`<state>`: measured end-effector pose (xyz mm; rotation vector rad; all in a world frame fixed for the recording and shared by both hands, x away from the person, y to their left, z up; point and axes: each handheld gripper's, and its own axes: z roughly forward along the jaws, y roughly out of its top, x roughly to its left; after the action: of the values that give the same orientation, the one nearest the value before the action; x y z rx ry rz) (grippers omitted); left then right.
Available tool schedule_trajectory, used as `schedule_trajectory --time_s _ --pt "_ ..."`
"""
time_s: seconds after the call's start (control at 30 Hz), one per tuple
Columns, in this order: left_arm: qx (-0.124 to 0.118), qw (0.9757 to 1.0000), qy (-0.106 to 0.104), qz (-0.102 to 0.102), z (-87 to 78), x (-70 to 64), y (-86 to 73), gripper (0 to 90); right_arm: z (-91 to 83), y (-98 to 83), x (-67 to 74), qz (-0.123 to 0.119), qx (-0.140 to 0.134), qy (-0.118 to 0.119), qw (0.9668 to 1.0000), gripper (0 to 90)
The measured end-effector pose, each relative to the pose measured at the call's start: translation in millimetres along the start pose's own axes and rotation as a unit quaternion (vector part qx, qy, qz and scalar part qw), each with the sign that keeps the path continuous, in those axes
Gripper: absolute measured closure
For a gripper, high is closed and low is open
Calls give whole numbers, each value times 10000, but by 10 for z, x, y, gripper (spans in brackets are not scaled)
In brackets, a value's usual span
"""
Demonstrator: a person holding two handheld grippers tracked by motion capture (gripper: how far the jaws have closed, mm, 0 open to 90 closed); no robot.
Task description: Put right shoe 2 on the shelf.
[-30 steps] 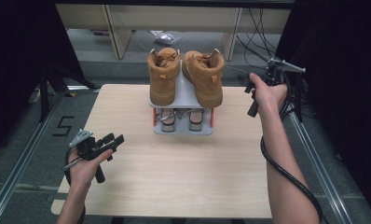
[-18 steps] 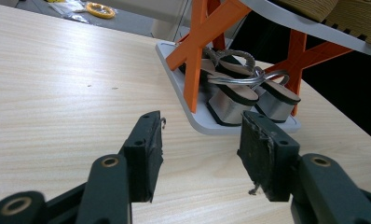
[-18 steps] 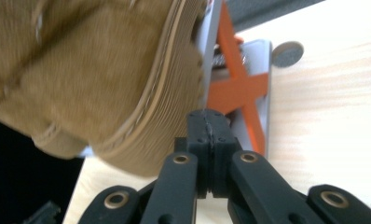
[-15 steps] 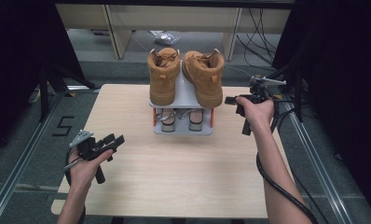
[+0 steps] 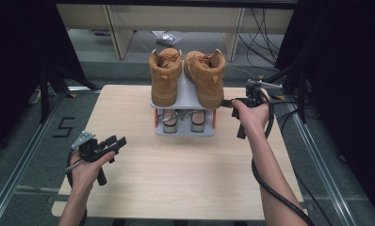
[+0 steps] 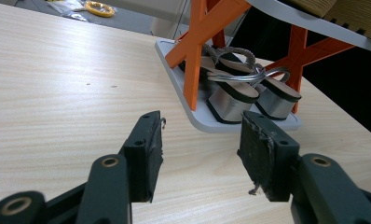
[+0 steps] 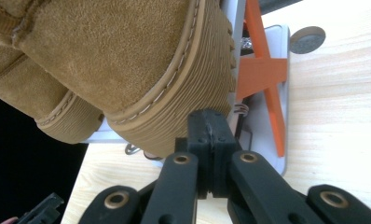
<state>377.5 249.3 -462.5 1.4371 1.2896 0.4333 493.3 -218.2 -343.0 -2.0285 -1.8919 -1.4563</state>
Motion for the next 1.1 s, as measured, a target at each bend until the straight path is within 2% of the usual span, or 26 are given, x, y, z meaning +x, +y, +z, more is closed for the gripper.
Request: schedule_trajectory --time_s 0.03,0.07,0.17,0.2,0.27,0.3,0.33,0.4,0.53,0.57,0.6,0.63,0.67,0.73,0.77,0.83,0.9,1.0,1.1 --pt "3 10000 9 4 2 2 -1 483 14 2 8 -33 30 16 10000 900" --pt "6 10000 8 8 1 5 -2 483 32 -1 45 148 89 56 9998 900" --pt "-7 10000 10 13 -6 11 4 483 98 9 76 43 93 36 9999 900" --pt "-14 10000 7 13 -10 16 6 483 104 12 102 149 144 40 9998 900" --pt "-23 10000 19 -6 -11 21 5 483 139 13 102 -20 130 30 9999 900" --pt "-16 10000 16 -3 -9 26 3 483 158 10 108 -4 126 48 9999 900" --pt "-16 10000 16 -6 -6 28 1 483 160 3 144 185 197 76 9996 900" --pt "-18 10000 0 -4 -1 22 -3 483 173 6 139 -21 178 36 9998 900" --pt "-22 10000 5 14 -8 14 5 483 176 3 158 35 193 -2 9998 900" --pt "-22 10000 6 13 -7 17 3 483 175 4 137 -160 172 -2 9997 900" --pt "-22 10000 5 4 -4 18 0 483 177 3 136 -256 138 -48 9996 900" --pt "-25 10000 5 1 -2 20 -5 483 176 -1 146 -198 113 -28 9997 900" --pt "-25 10000 5 -5 -1 21 -7 483 161 0 144 -298 118 -54 9995 896" --pt "-24 10000 16 0 -1 26 -7 482 156 -5 137 -465 -22 -188 9987 877" --pt "-26 10000 24 -7 -2 28 -8 481 153 -13 145 -410 -63 -206 9989 857" --pt "-8 10000 37 -5 -1 32 -11 481 123 -31 108 -674 -268 -272 9970 846" --pt "6 10000 38 -2 2 34 -15 481 90 -53 86 -676 -359 -292 9966 844" --pt "11 10000 37 -4 8 29 -23 480 48 -85 40 -531 -414 -234 9975 840" --pt "23 10000 45 8 17 27 -29 479 9 -103 -57 -704 -461 -260 9961 832"
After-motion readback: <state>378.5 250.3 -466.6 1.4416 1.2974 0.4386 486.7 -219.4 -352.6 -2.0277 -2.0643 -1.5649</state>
